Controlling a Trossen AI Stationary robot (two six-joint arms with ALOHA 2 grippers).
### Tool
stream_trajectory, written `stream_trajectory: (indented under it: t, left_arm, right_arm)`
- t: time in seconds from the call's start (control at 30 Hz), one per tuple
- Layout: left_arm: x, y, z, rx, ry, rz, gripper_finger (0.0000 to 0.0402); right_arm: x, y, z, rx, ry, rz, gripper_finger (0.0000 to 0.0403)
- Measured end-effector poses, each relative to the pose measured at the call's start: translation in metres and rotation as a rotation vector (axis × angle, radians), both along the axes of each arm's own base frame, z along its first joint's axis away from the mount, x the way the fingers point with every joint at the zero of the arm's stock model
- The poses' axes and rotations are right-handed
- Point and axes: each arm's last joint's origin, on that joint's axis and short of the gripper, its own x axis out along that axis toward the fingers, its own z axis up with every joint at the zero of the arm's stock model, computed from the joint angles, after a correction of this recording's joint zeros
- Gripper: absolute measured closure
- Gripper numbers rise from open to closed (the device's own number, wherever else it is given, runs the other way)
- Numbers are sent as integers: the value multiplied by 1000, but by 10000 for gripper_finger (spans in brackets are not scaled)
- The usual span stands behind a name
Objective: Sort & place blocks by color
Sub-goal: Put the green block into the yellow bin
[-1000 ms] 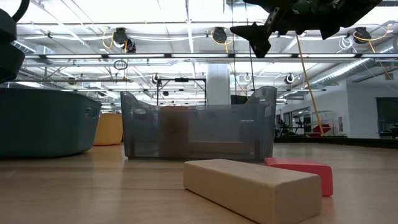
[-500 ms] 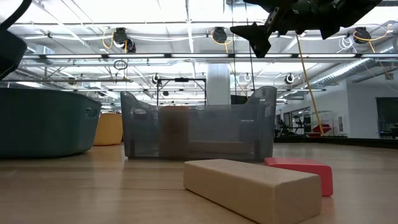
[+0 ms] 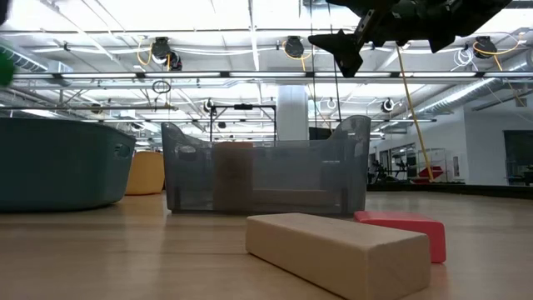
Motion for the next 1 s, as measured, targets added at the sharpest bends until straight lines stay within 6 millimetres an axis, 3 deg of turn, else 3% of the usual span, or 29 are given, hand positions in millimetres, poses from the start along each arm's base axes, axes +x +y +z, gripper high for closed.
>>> stream_trajectory:
  t: [0.23, 0.43, 0.83, 1.0]
  left_arm:
    - [19, 13, 45, 255, -80, -164, 263]
    - [21, 40, 61, 481, 5, -195, 265]
    - [-17, 120, 109, 861, 114, -12, 259]
    - [-34, 169, 101, 920, 188, 117, 266]
  right_arm:
    - [0, 0, 0, 0, 0, 0, 122]
    - [0, 0, 0, 0, 0, 0, 122]
    - [0, 0, 0, 0, 0, 0, 122]
    - [0, 0, 0, 0, 0, 0, 122]
